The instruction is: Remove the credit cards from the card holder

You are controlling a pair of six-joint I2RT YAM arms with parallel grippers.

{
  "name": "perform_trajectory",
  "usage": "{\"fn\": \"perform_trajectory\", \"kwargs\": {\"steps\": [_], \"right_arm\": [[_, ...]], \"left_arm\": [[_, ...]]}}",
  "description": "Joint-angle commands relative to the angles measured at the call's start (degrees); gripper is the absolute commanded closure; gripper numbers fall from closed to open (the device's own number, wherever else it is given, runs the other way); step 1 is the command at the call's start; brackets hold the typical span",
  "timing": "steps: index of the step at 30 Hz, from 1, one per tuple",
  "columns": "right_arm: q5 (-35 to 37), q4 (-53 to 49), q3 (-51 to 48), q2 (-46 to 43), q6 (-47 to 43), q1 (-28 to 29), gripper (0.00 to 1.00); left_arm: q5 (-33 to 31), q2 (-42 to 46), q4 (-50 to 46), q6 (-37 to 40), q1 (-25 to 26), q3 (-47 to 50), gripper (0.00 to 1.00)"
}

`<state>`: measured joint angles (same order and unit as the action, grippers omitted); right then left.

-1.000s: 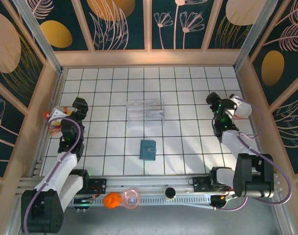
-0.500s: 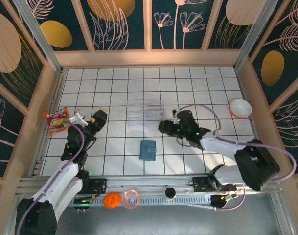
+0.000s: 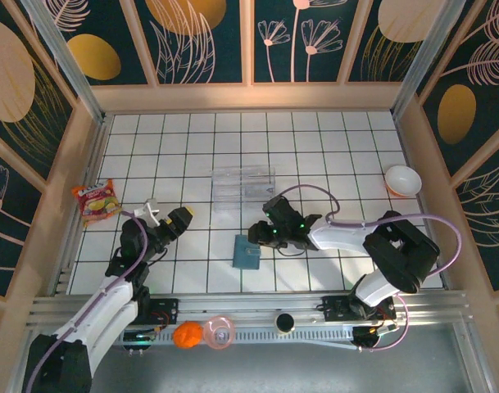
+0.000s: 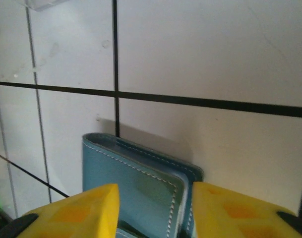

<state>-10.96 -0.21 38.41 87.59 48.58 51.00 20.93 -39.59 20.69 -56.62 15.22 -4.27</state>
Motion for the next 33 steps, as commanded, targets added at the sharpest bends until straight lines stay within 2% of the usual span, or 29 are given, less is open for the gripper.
{"fn": "perform_trajectory", "kwargs": {"steps": [1, 5, 10, 14, 25, 29, 33], "right_arm": [[4.13, -6.95, 1.70, 0.35, 1.35, 0.64, 0.54], [0.87, -4.46, 0.86, 0.12, 0.87, 1.20, 0.53], [1.22, -6.12, 4.08, 3.20, -0.63, 1.91, 0.55], [2.26, -7.31, 4.76, 5.93, -1.11, 1.90, 0.62], [1.08, 0.68, 1.50, 4.22, -5.13, 1.84, 0.98], [0.51, 3.96, 0.57, 1.48, -7.90, 1.73, 1.00], [-2.26, 7.41, -0.61, -4.09, -10.44, 0.06, 1.00]], "left_arm": [[-0.07, -0.89, 0.30, 0.90, 2.98, 0.67, 0.26], [-2.40, -3.29, 1.24, 1.33, 7.95, -0.51, 0.26], [-6.07, -10.20, 1.57, 2.49, 14.78, -2.83, 0.28], [-5.08, -12.55, 2.28, 1.94, 15.45, -2.83, 0.27], [-4.84, -11.00, -4.72, 2.19, 18.16, -4.15, 0.20], [-3.01, -10.93, -3.52, 1.30, 18.43, -4.28, 0.20], [-0.04, -11.87, 7.70, -1.07, 18.52, -1.80, 0.21]]}}
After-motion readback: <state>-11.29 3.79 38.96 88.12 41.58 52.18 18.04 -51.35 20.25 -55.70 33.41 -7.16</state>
